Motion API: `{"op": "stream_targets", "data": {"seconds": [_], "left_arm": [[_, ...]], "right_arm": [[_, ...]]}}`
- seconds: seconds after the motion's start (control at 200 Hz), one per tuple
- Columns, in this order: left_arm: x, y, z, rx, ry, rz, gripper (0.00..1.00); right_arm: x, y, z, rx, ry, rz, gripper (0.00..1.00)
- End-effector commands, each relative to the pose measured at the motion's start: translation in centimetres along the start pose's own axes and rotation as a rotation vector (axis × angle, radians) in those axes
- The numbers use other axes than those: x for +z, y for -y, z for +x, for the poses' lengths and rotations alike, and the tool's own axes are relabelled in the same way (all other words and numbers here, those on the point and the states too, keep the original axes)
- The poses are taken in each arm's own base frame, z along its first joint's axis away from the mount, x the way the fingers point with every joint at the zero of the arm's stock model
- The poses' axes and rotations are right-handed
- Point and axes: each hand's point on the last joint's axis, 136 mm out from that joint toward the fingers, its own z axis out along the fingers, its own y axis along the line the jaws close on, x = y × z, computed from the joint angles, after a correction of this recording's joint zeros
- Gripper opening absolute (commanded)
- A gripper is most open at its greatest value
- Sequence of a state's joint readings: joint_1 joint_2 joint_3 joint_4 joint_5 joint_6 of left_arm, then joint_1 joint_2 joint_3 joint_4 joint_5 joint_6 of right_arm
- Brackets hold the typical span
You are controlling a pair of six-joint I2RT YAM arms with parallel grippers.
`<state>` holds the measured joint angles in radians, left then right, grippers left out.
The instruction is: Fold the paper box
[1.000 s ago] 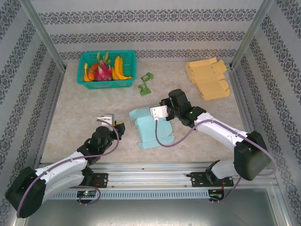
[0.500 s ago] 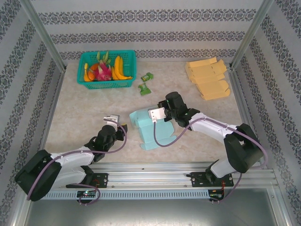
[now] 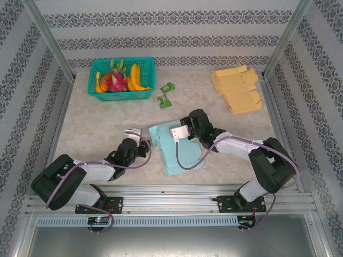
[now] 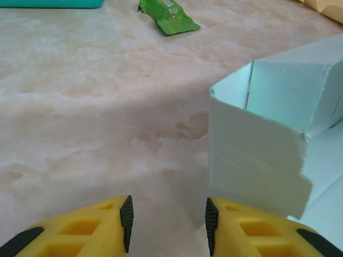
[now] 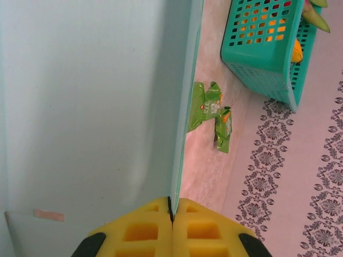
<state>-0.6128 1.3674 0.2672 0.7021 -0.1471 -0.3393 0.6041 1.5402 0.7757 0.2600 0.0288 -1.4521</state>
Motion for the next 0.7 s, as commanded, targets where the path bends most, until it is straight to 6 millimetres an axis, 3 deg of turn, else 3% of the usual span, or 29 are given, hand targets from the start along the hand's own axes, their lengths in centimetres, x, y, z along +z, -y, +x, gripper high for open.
{"op": "stream_targets", "data": {"seconds": [0.0, 0.694], "left_arm": [[0.7, 1.2, -1.7, -0.011, 0.05, 0.054, 0.41], [1.3, 3.4, -2.0, -0.05, 0.043, 0.168, 0.34]], "right_arm": [[0.3, -0.6, 0.6, -0.014, -0.02, -0.001, 0.0], [0.0, -0.1, 0.1, 0.012, -0.011, 0.008, 0.0]]}}
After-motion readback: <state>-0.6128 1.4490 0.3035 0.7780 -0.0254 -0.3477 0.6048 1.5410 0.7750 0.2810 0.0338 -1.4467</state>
